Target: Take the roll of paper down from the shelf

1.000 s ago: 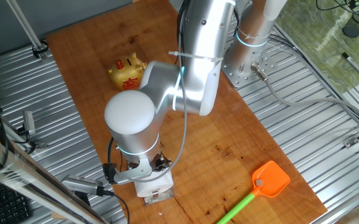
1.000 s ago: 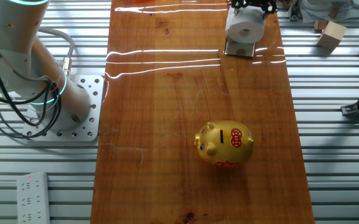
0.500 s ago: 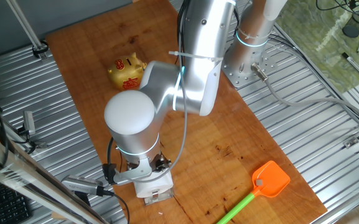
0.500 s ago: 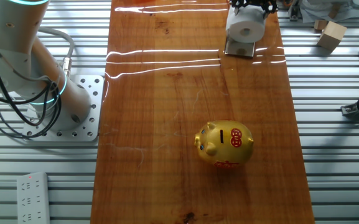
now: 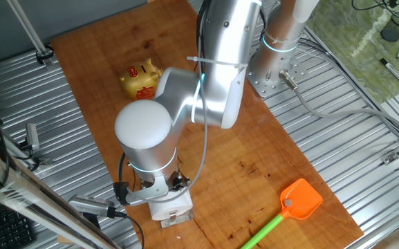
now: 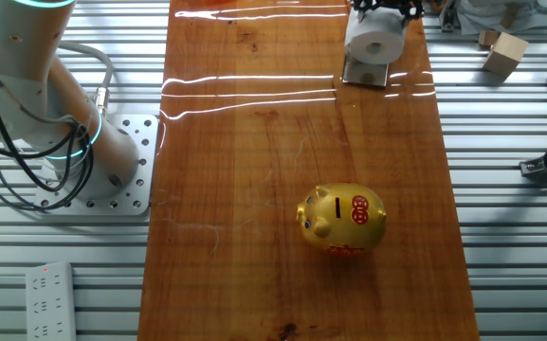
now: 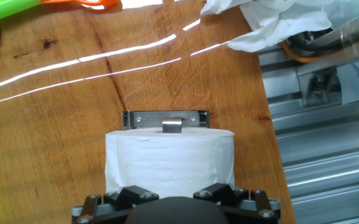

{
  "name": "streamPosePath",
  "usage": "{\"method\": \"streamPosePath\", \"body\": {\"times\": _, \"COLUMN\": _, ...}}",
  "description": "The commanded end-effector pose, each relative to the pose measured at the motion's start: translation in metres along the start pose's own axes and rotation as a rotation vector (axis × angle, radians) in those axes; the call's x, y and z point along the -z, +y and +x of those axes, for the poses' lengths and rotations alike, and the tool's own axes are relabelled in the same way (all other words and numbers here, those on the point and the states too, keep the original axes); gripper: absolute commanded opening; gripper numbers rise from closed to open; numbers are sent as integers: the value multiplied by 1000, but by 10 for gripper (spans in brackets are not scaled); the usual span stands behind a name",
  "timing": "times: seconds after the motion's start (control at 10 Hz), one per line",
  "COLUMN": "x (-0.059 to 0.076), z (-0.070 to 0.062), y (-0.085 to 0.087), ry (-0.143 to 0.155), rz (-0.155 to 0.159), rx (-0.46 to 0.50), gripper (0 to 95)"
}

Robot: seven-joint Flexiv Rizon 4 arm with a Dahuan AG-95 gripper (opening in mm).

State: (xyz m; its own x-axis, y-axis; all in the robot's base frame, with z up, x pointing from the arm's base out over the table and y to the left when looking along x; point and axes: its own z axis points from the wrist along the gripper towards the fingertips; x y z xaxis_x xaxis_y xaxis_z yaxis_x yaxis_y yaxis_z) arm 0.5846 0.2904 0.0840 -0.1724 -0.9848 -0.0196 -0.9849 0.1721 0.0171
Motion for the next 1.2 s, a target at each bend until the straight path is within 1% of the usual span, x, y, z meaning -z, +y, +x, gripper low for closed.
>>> {"method": "streamPosePath", "body": {"times": 0.1, "x": 1, "z": 0, "y": 1, "ry": 0, "rz": 0, "rx": 4, "gripper": 0}}
{"method": "streamPosePath", "body": {"times": 0.5, "x": 1, "z": 0, "y": 1, "ry": 7, "rz": 4, "rx": 26, "gripper": 0}}
{"method": "streamPosePath", "body": {"times": 1.2, "x": 2, "z": 4, "y": 1, "ry": 5, "rz": 3, "rx": 35, "gripper": 0}}
